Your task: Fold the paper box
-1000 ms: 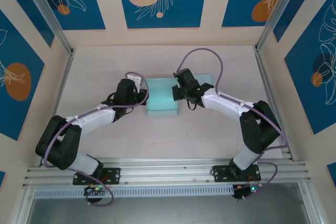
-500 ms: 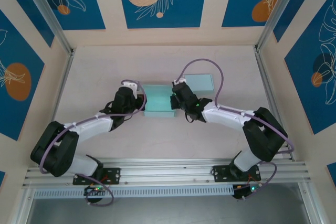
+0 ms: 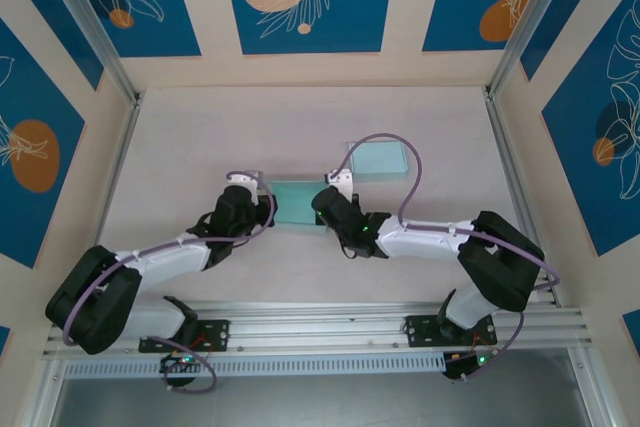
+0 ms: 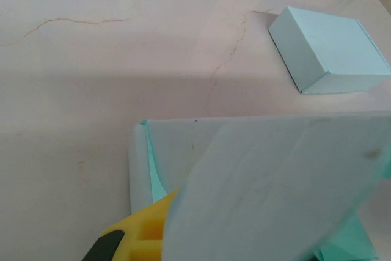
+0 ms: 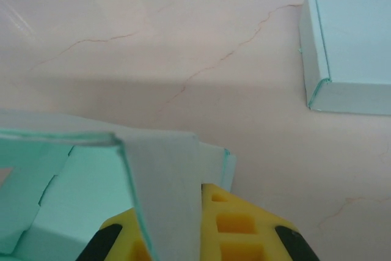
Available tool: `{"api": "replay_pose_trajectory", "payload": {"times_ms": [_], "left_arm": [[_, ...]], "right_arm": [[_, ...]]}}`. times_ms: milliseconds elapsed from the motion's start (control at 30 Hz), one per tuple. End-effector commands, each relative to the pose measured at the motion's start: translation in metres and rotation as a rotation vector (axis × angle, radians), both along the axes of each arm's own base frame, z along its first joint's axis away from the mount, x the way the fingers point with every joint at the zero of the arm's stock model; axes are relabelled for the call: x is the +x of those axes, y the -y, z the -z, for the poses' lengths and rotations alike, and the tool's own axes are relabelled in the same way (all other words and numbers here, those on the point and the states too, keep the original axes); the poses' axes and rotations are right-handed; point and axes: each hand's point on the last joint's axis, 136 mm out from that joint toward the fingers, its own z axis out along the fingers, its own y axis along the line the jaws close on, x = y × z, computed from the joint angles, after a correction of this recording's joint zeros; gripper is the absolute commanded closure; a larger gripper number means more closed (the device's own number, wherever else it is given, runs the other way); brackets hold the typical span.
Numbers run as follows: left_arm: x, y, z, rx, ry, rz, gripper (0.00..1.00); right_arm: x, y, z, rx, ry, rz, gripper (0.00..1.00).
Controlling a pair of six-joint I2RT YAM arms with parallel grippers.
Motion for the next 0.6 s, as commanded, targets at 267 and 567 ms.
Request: {"api": "replay_pose_trajectory", "payload": {"times_ms": [267,567], "left_arm": [[-0.030,0.005,0.027,0.047,-0.088,0.062,1.00],[-0.047,-0.002,0.020,0.028,-0.081,0.082,0.73]], "right_arm": [[-0.033,-0.020,0.035,0.032,-0.101,0.032,1.00],[-0.051,0.007,0.064,-0.084,-0.070,0.065,1.00]]}}
